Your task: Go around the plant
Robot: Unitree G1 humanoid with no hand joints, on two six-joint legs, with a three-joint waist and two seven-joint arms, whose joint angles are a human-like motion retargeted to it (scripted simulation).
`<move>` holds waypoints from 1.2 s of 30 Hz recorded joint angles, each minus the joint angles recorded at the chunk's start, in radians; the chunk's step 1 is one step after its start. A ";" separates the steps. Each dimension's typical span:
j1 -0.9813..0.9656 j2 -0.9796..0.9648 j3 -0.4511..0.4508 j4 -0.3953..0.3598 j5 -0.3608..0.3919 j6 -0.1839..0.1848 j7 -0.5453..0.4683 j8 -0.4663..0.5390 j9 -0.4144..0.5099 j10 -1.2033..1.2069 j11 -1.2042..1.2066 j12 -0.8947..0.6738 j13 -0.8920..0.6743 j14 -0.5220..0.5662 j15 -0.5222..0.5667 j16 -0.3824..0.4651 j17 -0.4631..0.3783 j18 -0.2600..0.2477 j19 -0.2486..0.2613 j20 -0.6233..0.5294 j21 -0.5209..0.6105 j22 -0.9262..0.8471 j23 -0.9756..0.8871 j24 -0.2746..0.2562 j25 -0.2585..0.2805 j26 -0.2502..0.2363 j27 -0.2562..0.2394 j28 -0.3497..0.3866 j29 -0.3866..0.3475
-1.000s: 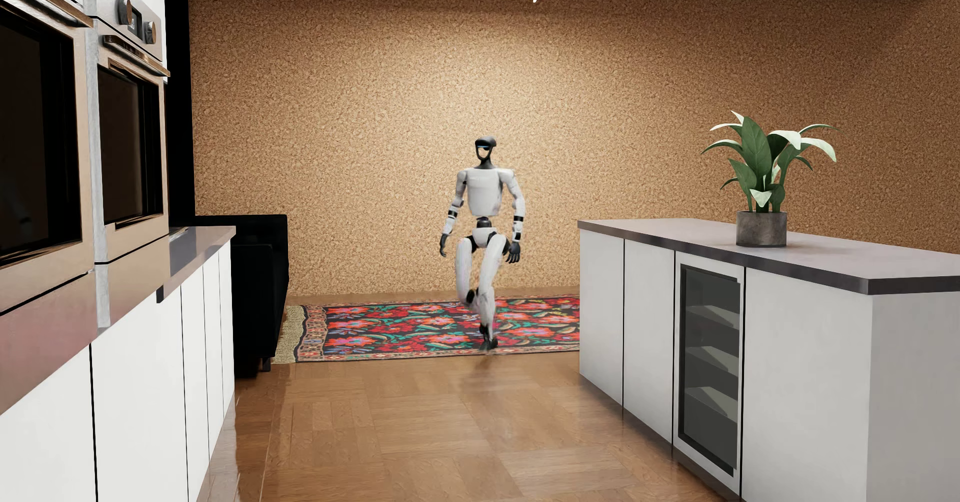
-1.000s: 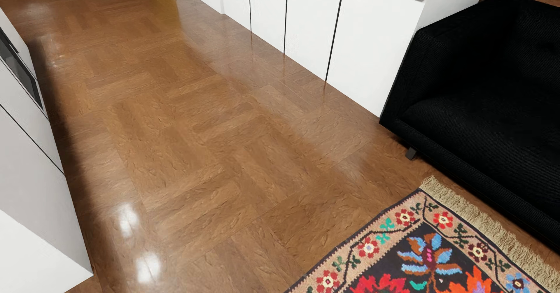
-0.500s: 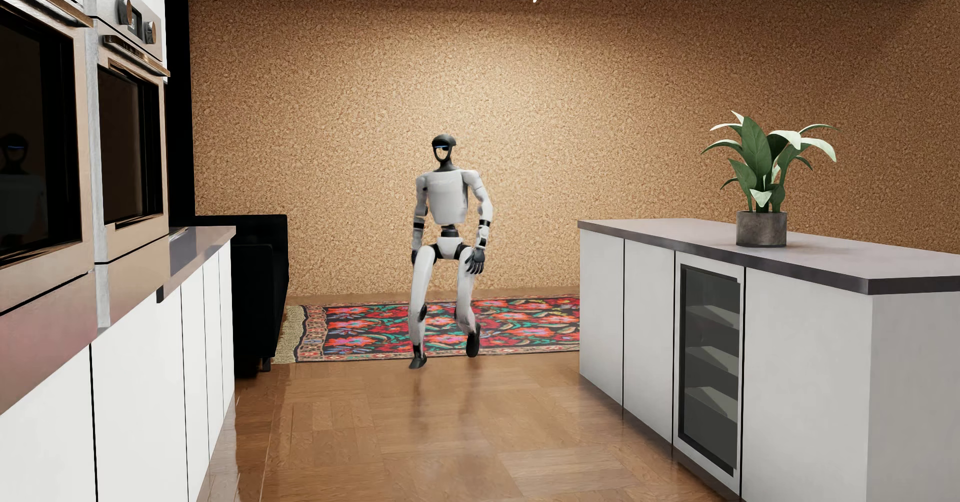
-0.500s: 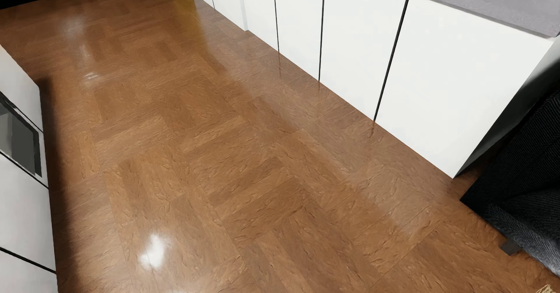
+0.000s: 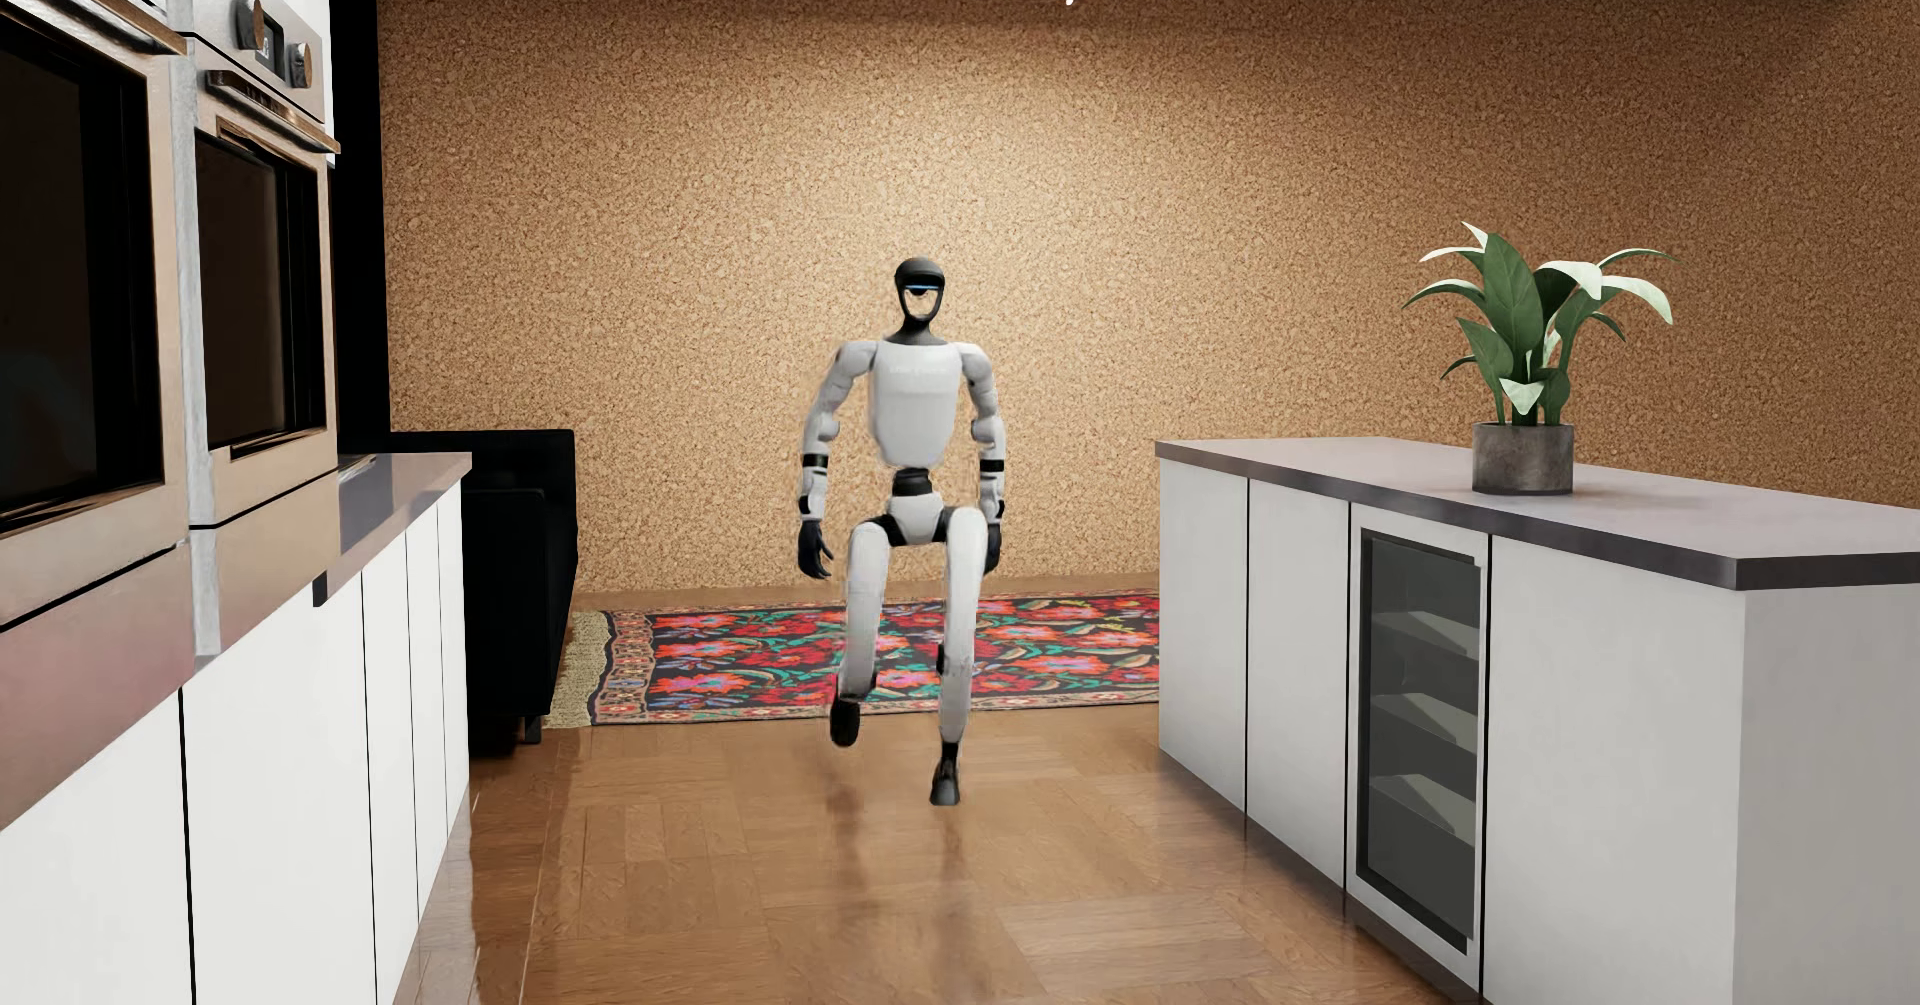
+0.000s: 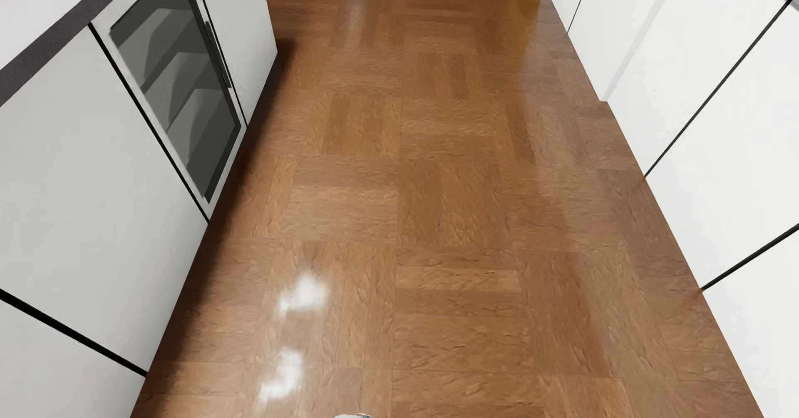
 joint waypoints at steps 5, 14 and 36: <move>0.556 -0.345 -0.279 0.036 0.068 0.082 0.000 0.000 0.022 -0.286 -0.467 -0.146 0.060 -0.375 -0.138 0.020 0.005 0.000 0.000 0.170 0.015 -0.298 -0.017 0.000 0.000 0.000 0.000 0.000 0.000; 0.633 -0.399 -0.359 0.215 0.155 0.159 0.000 0.000 -0.042 0.364 -0.437 -0.174 0.044 0.068 -0.131 -0.023 0.028 0.000 0.000 0.172 0.007 -0.260 0.150 0.000 0.000 0.000 0.000 0.000 0.000; 0.577 -0.314 -0.310 0.067 0.069 0.084 0.000 0.000 -0.004 -0.297 -0.439 -0.165 0.061 -0.347 -0.125 0.021 0.021 0.000 0.000 0.155 0.007 -0.272 0.021 0.000 0.000 0.000 0.000 0.000 0.000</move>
